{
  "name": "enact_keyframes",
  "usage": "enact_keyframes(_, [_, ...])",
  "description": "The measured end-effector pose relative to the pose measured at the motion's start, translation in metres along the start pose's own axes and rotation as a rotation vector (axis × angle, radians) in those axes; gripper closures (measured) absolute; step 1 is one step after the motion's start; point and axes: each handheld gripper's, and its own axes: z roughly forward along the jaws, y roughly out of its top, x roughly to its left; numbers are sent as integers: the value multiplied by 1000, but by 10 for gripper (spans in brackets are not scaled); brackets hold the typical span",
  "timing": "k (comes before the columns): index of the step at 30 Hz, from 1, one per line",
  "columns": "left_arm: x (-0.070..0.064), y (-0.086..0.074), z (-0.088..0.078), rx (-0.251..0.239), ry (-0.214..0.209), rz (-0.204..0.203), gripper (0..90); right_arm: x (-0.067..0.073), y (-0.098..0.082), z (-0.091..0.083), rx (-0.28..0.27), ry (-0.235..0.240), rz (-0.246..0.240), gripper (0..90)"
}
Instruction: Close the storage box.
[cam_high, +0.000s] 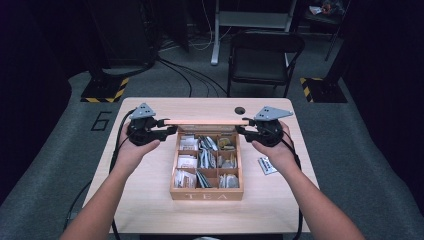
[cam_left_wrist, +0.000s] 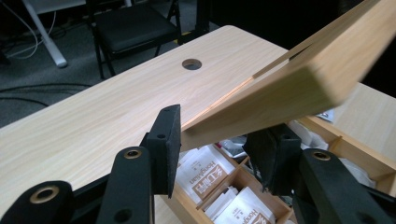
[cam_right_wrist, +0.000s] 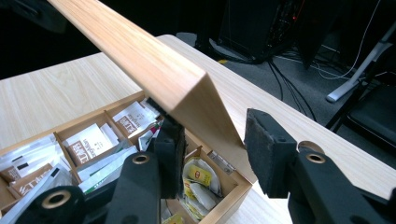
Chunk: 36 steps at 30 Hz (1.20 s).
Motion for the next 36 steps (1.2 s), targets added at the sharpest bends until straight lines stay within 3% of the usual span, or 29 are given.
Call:
enact_keyframes(2, [-3,2,-2,-6,0,5,547,0,-1,0,-8,0,-22,578])
enact_keyframes(11, [-11,5,-8,6,15,22,542,3,-4,-1,-12,3,-15,572])
enact_keyframes(22, [-15,-1,-11,12,8,17,533,7,-9,-9,-33,32,31,500])
enact_keyframes(36, [-23,-15,-14,17,0,22,517,22,-12,-24,-33,40,-7,490])
